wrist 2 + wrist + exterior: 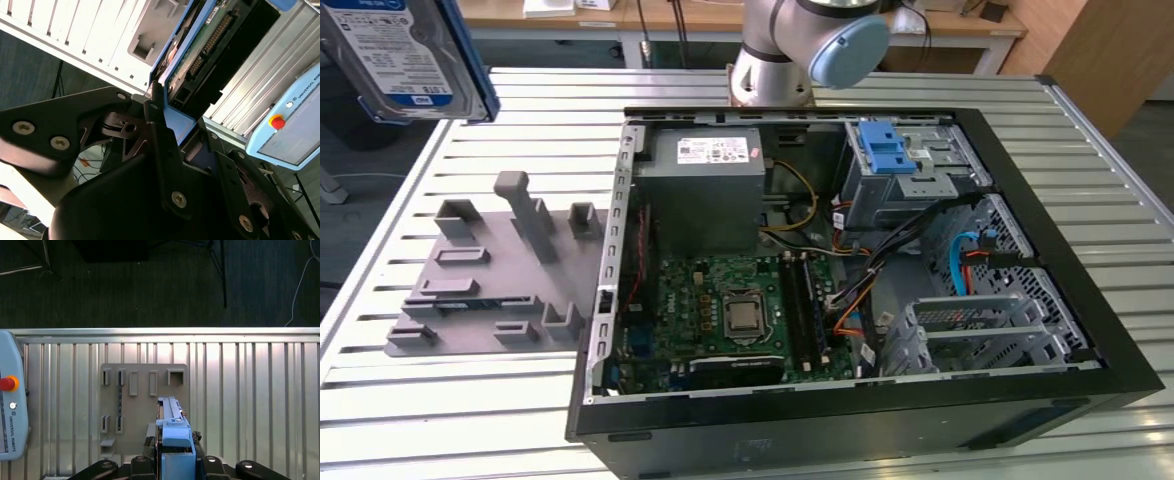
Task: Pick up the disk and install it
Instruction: 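Pick up the disk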
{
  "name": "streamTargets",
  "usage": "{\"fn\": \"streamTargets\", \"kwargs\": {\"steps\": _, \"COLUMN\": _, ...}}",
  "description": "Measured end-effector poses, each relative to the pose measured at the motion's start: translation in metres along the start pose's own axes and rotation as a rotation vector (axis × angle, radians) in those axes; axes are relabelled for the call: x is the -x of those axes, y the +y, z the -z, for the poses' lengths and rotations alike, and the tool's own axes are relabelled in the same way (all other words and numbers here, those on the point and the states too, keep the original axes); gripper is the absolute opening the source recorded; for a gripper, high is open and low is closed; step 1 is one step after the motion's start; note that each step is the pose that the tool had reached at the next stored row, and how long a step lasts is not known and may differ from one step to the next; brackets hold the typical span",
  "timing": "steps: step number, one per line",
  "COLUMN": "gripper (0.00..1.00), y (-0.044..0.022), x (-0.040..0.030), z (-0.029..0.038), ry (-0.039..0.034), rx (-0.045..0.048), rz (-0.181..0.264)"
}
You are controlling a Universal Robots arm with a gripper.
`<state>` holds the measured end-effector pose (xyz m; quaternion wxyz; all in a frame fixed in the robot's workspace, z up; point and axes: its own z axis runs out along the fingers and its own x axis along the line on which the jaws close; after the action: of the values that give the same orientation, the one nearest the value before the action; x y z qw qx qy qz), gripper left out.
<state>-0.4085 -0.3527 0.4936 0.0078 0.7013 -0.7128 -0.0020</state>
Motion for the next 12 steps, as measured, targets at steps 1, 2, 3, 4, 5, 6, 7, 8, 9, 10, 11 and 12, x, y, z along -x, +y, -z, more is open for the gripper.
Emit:
{"fn": "streamTargets", "kwargs": {"steps": 1, "gripper": 0.36, "y": -0.0003, "x": 0.0, "z": 0.0, "ry": 0.0, "rx": 0.0, "rz": 0.0}}
{"fn": "streamTargets", "kwargs": {"steps": 2, "gripper": 0.36, "y": -0.0006, "x": 0.0, "z": 0.0001, "ry": 0.0001, "rx": 0.0002, "rz": 0.0}}
{"fn": "streamTargets", "kwargs": {"steps": 3, "gripper": 0.36, "y": -0.0011, "x": 0.0, "z": 0.0, "ry": 0.0, "rx": 0.0001, "rz": 0.0}}
{"fn": "streamTargets", "kwargs": {"steps": 4, "gripper": 0.36, "y": -0.0015, "x": 0.0, "z": 0.0001, "ry": 0.0001, "rx": 0.0001, "rz": 0.0}}
{"fn": "streamTargets", "kwargs": {"steps": 5, "gripper": 0.36, "y": -0.002, "x": 0.0, "z": 0.0001, "ry": 0.0001, "rx": 0.0001, "rz": 0.0}}
{"fn": "streamTargets", "kwargs": {"steps": 6, "gripper": 0.36, "y": -0.0024, "x": 0.0, "z": 0.0001, "ry": 0.0, "rx": 0.0001, "rz": 0.0}}
{"fn": "streamTargets", "kwargs": {"steps": 7, "gripper": 0.36, "y": -0.0028, "x": 0.0, "z": 0.0001, "ry": 0.0, "rx": 0.0001, "rz": 0.0}}
{"fn": "streamTargets", "kwargs": {"steps": 8, "gripper": 0.36, "y": -0.0032, "x": 0.0, "z": 0.0, "ry": 0.0, "rx": 0.0, "rz": 0.0}}
{"fn": "streamTargets", "kwargs": {"steps": 9, "gripper": 0.36, "y": -0.0038, "x": 0.0, "z": 0.0, "ry": 0.0, "rx": 0.0, "rz": 0.0}}
{"fn": "streamTargets", "kwargs": {"steps": 10, "gripper": 0.36, "y": -0.0043, "x": 0.0, "z": 0.0001, "ry": 0.0001, "rx": 0.0001, "rz": 0.0}}
{"fn": "streamTargets", "kwargs": {"steps": 11, "gripper": 0.36, "y": -0.0049, "x": 0.0, "z": 0.0001, "ry": 0.0, "rx": 0.0, "rz": 0.0}}
{"fn": "streamTargets", "kwargs": {"steps": 12, "gripper": 0.36, "y": -0.0056, "x": 0.0, "z": 0.0001, "ry": 0.0, "rx": 0.0001, "rz": 0.0}}
